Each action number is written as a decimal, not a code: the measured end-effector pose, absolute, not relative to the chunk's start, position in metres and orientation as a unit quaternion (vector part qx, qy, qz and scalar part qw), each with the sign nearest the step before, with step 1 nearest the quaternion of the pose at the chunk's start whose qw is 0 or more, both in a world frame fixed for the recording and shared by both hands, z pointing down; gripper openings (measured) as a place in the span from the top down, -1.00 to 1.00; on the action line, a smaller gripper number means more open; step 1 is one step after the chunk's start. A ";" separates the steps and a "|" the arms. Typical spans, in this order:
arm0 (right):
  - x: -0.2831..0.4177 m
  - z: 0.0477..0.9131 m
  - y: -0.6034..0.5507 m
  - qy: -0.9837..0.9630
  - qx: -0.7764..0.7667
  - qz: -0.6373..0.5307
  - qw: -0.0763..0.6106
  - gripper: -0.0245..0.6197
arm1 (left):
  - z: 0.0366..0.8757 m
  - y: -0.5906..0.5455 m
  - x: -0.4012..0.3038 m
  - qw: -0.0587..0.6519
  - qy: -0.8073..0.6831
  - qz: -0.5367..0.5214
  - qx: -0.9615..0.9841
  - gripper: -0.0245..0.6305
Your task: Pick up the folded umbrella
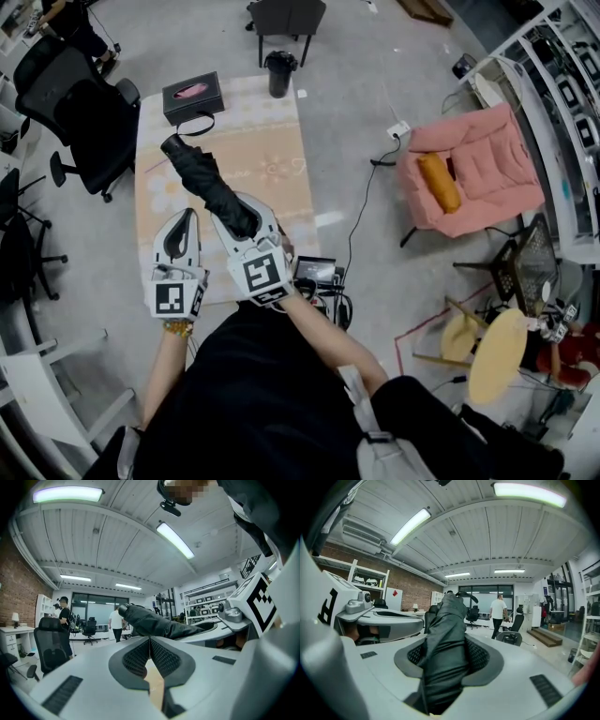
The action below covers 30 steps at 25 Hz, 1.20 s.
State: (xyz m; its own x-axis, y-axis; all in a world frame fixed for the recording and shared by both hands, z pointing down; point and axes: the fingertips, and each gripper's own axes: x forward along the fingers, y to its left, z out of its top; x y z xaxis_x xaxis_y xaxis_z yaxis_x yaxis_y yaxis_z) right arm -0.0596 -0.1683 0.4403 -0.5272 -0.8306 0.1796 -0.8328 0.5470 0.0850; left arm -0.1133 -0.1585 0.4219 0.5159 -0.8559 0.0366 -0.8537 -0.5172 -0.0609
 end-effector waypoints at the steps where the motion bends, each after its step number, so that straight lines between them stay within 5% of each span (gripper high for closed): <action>1: -0.059 0.442 -0.167 -0.874 0.475 0.006 0.102 0.38 | 0.423 -0.158 -0.113 0.016 0.491 -0.031 -0.870 0.88; 30: -0.061 0.457 -0.163 -0.875 0.470 0.016 0.119 0.38 | 0.445 -0.152 -0.120 -0.017 0.494 -0.034 -0.868 0.88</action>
State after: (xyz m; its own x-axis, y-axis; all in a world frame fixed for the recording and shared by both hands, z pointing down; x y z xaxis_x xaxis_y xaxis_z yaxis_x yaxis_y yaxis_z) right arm -0.0608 -0.1631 0.4574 -0.5301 -0.8180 0.2233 -0.8258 0.5579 0.0832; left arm -0.1205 -0.1517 0.4450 0.5090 -0.8574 0.0761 -0.8598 -0.5107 -0.0038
